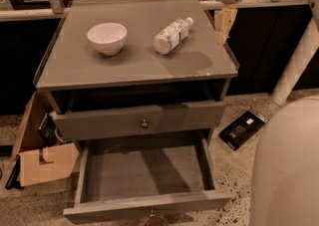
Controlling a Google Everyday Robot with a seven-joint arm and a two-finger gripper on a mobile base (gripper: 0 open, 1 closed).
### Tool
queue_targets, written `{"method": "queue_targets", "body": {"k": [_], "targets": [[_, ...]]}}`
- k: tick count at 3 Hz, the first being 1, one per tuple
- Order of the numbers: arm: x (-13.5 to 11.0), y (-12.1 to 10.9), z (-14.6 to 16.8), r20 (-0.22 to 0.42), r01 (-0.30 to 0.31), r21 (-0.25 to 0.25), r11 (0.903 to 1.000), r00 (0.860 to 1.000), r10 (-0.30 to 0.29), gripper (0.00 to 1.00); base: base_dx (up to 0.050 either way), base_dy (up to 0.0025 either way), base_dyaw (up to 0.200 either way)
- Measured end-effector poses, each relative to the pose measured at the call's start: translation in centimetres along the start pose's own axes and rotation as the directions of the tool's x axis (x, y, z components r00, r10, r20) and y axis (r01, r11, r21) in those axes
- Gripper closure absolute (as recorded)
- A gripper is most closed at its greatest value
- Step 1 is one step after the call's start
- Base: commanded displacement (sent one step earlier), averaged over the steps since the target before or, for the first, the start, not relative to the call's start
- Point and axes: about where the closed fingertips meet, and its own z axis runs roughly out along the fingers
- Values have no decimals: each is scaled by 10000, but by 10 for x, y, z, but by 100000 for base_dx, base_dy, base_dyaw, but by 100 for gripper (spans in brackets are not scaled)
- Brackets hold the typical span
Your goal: Place blue plastic bottle into middle drawer
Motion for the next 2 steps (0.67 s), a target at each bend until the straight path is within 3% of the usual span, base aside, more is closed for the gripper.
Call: {"method": "queue_targets", "body": {"k": [1, 2], "targets": [[0, -12, 18, 181, 145, -96, 9998, 9997, -143, 0, 0, 0, 0], [3, -26, 26, -32, 49, 189, 9998, 10000, -49, 0, 0, 0, 0]]}}
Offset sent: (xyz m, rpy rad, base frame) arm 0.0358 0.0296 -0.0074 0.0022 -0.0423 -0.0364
